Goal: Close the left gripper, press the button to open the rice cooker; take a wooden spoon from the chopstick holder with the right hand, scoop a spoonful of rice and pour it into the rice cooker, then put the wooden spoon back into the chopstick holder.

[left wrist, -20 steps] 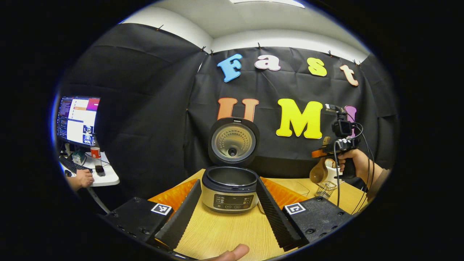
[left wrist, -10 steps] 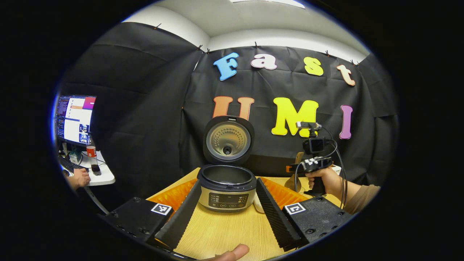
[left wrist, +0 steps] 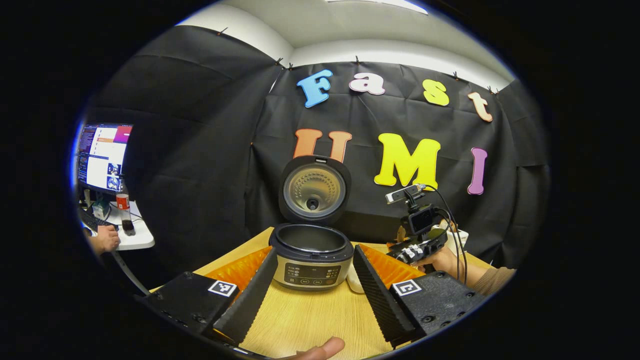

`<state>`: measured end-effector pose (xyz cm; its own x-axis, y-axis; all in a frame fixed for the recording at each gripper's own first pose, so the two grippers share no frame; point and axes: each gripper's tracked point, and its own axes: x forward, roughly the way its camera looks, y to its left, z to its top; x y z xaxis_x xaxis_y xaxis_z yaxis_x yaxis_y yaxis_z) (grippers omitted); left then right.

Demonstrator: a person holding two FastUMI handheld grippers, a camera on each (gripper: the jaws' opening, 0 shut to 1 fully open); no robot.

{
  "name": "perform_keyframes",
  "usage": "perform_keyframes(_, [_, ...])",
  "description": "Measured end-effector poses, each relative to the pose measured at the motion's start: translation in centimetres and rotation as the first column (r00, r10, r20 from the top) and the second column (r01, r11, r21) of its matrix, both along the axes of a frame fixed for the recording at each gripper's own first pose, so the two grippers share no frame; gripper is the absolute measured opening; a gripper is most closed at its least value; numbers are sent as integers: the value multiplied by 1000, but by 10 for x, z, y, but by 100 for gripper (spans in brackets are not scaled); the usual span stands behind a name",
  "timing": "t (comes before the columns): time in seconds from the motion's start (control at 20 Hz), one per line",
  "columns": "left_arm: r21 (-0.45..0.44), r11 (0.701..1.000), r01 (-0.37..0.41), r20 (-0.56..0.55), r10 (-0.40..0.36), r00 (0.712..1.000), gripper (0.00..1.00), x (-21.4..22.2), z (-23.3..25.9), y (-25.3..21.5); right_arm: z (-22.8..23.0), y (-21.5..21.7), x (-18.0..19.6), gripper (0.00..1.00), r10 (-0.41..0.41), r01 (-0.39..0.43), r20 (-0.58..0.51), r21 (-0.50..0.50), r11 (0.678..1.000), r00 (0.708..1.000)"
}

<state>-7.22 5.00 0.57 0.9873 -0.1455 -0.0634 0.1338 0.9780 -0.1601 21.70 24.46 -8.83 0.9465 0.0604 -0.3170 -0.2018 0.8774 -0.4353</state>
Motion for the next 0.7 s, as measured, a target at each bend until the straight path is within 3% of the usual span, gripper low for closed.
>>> perform_keyframes(0.15, [3,1000,3,-1,-3,1000,97,-2,1,-1,-6,4,-6,13,-25,25,-8,14,1000,1000])
perform_keyframes(0.2, [2,1000,5,2,-5,1000,100,-2,2,-2,-9,5,-9,13,-40,41,-24,41,998,999])
perform_keyframes(0.35, [-4,1000,12,7,-12,1000,97,-3,4,-3,-23,17,-20,13,-56,69,-104,124,990,993])
perform_keyframes(0.7, [-10,999,36,6,-36,999,97,-3,3,-6,-28,30,-33,13,-112,187,-231,336,923,967])
